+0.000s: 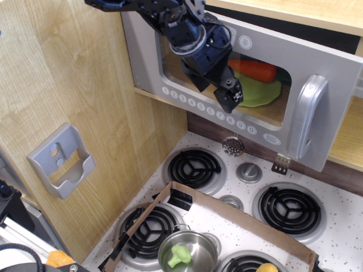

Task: Close microwave

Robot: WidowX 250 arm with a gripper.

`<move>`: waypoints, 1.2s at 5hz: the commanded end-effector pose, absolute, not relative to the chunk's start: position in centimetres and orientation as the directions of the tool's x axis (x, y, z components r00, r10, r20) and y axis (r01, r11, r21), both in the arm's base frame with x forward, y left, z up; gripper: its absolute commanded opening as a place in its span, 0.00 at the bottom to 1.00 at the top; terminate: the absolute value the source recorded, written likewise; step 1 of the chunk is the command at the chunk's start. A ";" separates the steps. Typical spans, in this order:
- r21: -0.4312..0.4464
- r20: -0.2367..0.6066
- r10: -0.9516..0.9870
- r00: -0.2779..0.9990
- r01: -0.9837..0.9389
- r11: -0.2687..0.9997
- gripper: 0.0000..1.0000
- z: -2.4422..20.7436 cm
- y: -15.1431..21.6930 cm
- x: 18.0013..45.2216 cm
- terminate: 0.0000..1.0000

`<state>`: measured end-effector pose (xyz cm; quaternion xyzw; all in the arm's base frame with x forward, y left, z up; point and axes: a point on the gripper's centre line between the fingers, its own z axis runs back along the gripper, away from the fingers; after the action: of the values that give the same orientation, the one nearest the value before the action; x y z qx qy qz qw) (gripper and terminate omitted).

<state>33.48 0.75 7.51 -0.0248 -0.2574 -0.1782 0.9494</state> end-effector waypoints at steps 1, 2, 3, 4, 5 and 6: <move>0.089 0.519 -0.374 0.769 0.386 0.918 1.00 10.4 -0.2 35.7 0.00; 0.111 0.517 -0.394 0.759 0.397 0.911 1.00 11.0 -0.5 36.1 0.00; 0.123 0.507 -0.399 0.764 0.394 0.911 1.00 11.5 -0.6 36.1 0.00; 0.123 0.508 -0.395 0.766 0.389 0.913 1.00 11.4 -0.6 35.9 0.00; 0.128 0.505 -0.391 0.770 0.382 0.915 1.00 11.5 -0.7 35.7 0.00; 0.140 0.508 -0.399 0.763 0.384 0.912 1.00 11.6 -0.8 35.8 0.00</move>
<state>35.13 -0.14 8.82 0.0048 -0.2408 -0.2055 0.9486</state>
